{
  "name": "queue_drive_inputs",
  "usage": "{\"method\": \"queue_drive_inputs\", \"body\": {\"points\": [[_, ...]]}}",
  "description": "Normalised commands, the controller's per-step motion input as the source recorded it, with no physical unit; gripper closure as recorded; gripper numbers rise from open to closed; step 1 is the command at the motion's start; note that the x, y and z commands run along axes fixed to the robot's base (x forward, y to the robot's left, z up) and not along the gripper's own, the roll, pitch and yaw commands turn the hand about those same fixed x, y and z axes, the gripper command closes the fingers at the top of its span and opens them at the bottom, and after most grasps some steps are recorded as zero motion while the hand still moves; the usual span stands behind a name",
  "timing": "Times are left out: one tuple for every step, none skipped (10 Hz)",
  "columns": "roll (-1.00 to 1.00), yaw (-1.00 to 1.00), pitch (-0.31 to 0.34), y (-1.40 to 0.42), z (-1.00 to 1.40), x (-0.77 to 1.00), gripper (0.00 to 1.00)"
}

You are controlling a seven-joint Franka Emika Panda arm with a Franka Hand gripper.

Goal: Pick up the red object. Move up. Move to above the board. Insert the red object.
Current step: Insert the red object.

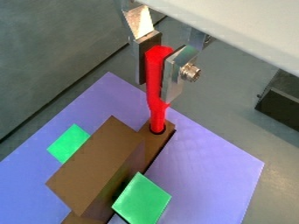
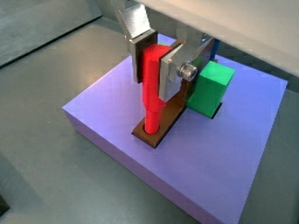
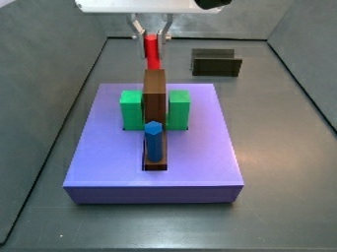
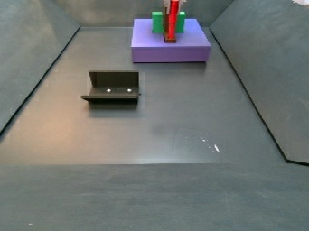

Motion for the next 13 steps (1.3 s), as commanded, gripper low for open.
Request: {"method": "queue_drive_inputs", "body": {"points": [[0.18, 0.00, 0.007, -0.06, -0.11, 0.00, 1.00], [0.15, 0.00, 0.000, -0.11, -0.13, 0.00, 1.00], [0.10, 0.00, 0.000, -0.13, -0.10, 0.00, 1.00], [0.08, 0.00, 0.000, -0.14, -0.06, 0.00, 1.00], [0.12, 0.00, 0.000, -0.13, -0.09, 0.00, 1.00], [0.13, 0.00, 0.000, -0.03, -0.13, 0.06, 1.00], [0.11, 0.02, 0.006, 0.00, -0.06, 0.06, 1.00], [0.06, 0.04, 0.000, 0.00, -0.05, 0.01, 1.00], [0.14, 0.01, 0.000, 0.00, -0.09, 0.00, 1.00], [0.06, 0.00, 0.033, 0.00, -0.31, 0.15, 1.00], [0.04, -0.02, 0.031, -0.06, -0.47, 0.24, 1.00], [0.00, -0.01, 0.000, -0.03, -0.60, 0.28, 1.00], [-0.02, -0.01, 0.000, 0.00, -0.60, 0.28, 1.00]]}}
